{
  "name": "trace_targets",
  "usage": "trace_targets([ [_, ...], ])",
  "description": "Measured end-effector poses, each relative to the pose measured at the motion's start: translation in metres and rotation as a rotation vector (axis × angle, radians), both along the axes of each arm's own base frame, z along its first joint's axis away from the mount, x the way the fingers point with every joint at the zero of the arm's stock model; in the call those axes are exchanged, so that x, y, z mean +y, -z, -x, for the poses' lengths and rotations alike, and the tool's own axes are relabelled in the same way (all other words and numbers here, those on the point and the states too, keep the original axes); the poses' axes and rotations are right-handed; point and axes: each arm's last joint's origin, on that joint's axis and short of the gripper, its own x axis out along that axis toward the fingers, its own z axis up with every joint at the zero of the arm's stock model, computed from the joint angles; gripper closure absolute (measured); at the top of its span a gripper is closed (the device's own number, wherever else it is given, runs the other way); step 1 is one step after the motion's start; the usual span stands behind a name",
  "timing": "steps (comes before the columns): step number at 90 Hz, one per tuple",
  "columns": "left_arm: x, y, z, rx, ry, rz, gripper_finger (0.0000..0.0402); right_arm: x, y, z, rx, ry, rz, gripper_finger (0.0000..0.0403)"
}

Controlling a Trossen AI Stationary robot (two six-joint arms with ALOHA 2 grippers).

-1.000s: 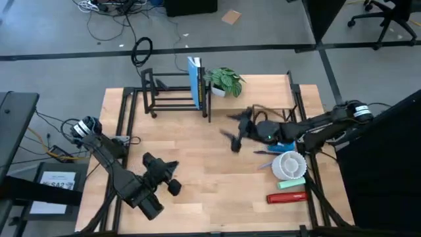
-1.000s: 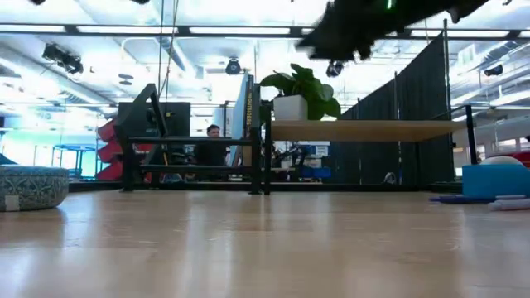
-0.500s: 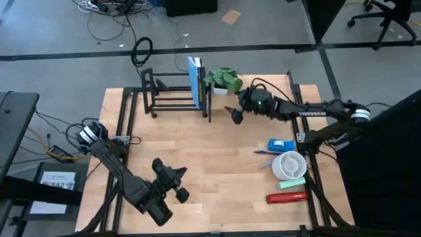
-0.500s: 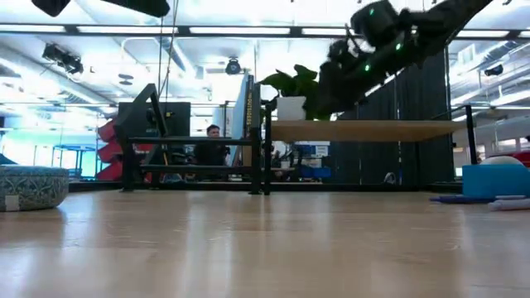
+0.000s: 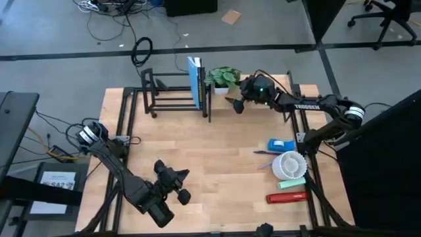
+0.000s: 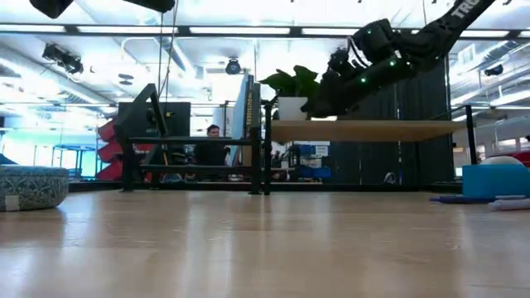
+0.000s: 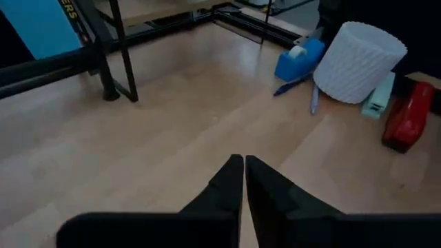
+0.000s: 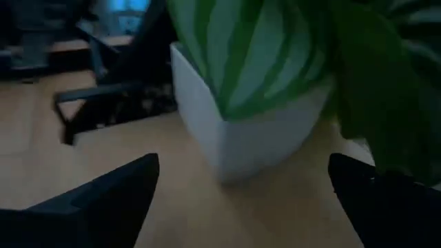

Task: Stock shelves
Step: Remove the flower pot from the shelf

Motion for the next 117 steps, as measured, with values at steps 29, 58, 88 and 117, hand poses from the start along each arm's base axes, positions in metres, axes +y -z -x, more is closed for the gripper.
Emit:
trace_targets([
  [29, 0.000, 0.000, 0.000, -0.002, -0.001, 0.003, 0.0402, -0.025, -0.001, -0.005, -0.015, -0.120, -0.006, 0.0011],
  [58, -0.002, -0.001, -0.002, -0.020, 0.000, 0.021, 0.0402, 0.005, -0.017, -0.007, 0.027, -0.265, -0.040, 0.0012],
  [88, -0.002, -0.001, -0.002, -0.031, 0.000, 0.032, 0.0402, 0.059, -0.052, -0.003, 0.083, -0.354, 0.176, 0.0045],
  [117, -0.002, -0.001, -0.003, -0.022, 0.008, 0.018, 0.0402, 0.031, -0.068, -0.048, 0.247, -0.258, 0.298, 0.0095],
])
